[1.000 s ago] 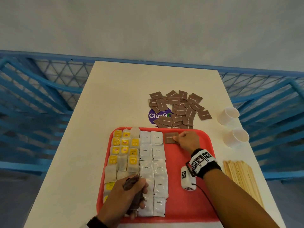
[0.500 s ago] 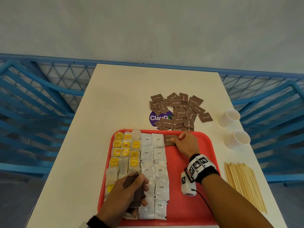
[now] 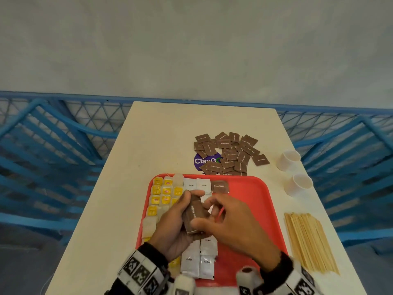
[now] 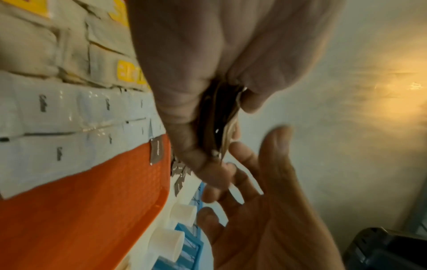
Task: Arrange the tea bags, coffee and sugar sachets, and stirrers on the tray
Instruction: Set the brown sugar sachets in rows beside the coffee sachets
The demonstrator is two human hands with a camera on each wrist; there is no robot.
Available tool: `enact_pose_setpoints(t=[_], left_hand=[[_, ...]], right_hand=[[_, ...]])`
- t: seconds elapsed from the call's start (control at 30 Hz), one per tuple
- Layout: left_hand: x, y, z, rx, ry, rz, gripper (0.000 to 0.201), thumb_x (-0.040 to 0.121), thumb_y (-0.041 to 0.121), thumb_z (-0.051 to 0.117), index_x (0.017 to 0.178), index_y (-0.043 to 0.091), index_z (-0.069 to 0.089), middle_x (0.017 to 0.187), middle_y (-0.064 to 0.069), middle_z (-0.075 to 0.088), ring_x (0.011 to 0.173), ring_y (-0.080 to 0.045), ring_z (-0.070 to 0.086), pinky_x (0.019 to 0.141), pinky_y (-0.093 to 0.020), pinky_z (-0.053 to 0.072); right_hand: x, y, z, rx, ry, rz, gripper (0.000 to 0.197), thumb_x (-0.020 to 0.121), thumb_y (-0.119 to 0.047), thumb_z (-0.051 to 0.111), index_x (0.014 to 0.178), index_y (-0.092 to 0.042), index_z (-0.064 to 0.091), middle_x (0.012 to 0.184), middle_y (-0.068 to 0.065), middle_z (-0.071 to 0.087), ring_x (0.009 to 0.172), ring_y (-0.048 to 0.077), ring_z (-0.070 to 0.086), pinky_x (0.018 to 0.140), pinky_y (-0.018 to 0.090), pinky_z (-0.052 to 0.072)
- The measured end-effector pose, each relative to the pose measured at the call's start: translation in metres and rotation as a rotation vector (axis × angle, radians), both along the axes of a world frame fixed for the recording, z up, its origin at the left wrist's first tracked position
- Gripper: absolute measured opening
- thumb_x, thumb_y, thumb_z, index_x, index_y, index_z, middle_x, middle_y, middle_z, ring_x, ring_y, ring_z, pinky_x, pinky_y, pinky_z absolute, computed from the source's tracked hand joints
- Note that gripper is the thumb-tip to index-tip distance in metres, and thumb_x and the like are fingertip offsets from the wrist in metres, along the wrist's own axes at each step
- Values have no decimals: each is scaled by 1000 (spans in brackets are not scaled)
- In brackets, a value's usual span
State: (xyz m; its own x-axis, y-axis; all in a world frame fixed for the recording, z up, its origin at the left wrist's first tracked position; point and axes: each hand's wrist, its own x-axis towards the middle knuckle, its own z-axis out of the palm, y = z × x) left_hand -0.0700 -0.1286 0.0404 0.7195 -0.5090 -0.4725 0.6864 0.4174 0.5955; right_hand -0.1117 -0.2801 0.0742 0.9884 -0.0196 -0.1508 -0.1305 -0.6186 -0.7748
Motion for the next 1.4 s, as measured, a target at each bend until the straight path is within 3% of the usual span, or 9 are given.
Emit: enact_pose_setpoints(t=[0.1, 0.27, 0.4, 0.6, 0.83, 0.97, 1.1, 1.27, 1.4], left_hand=[[-9, -12, 7, -55, -3, 46, 34, 97, 42, 46, 108, 15, 63, 93, -17, 65, 78, -30, 61, 68, -36, 51], [-22, -22, 15, -68, -4, 41, 27, 96, 42, 51, 94, 16, 58, 82, -15, 64, 68, -25, 66, 55, -33, 54], [-24, -13, 13, 29, -128, -28, 42, 89, 43, 61, 110, 7, 65, 100, -19, 70, 77, -24, 69, 63, -37, 58], [-27, 0, 9, 311, -431, -116, 37, 87, 35, 69, 97, 0, 61, 80, -14, 63, 65, -29, 61, 49, -30, 50], [-22, 11, 5, 393, -549, -167, 27, 95, 31, 61, 85, 7, 65, 65, -13, 55, 55, -28, 58, 44, -27, 44], [-13, 22, 4, 392, -546, -254, 29, 93, 30, 62, 86, 2, 64, 65, -12, 58, 54, -29, 58, 42, -26, 42], [-2, 30, 6, 382, -526, -314, 24, 94, 26, 64, 85, 4, 64, 65, -13, 60, 49, -24, 57, 40, -24, 42], [7, 33, 9, 431, -582, -522, 26, 98, 26, 62, 84, 4, 60, 66, -12, 57, 52, -28, 57, 40, -24, 42], [10, 27, 10, 436, -580, -538, 23, 98, 24, 62, 81, 9, 62, 63, -8, 59, 49, -27, 57, 39, -25, 43]], right_hand=[[-12, 15, -4, -140, 5, -63, 48, 64, -53, 82, 93, -34, 50, 93, -15, 47, 78, -1, 49, 71, 23, 45], [-16, 11, -8, -22, -16, -154, 33, 67, -40, 84, 69, -25, 54, 80, -5, 52, 71, 4, 44, 60, 22, 33], [-19, -1, -8, 384, -75, -224, 17, 90, -24, 71, 81, -10, 71, 64, 3, 63, 57, 8, 50, 55, 31, 45], [-26, 0, -10, 854, 22, -432, 6, 90, -7, 68, 87, -1, 66, 72, 14, 69, 62, 16, 64, 57, 23, 52], [-35, -1, -22, 829, 147, -369, 11, 86, -16, 74, 94, -8, 74, 78, 9, 71, 61, 15, 60, 52, 24, 45], [-37, -7, -23, 745, 72, -339, 16, 86, -26, 74, 71, -18, 73, 69, 4, 66, 59, 11, 55, 52, 22, 42], [-38, -19, -25, 688, -54, -489, 28, 88, -37, 67, 77, -12, 73, 71, 5, 66, 64, 13, 54, 56, 25, 43], [-31, -15, -15, 581, -36, -267, 12, 91, -21, 68, 97, -14, 76, 77, -3, 71, 63, 0, 59, 57, 14, 45], [-26, -8, -19, 607, -100, -322, 17, 90, -18, 69, 83, -4, 77, 67, -3, 71, 56, -2, 57, 56, 12, 42]])
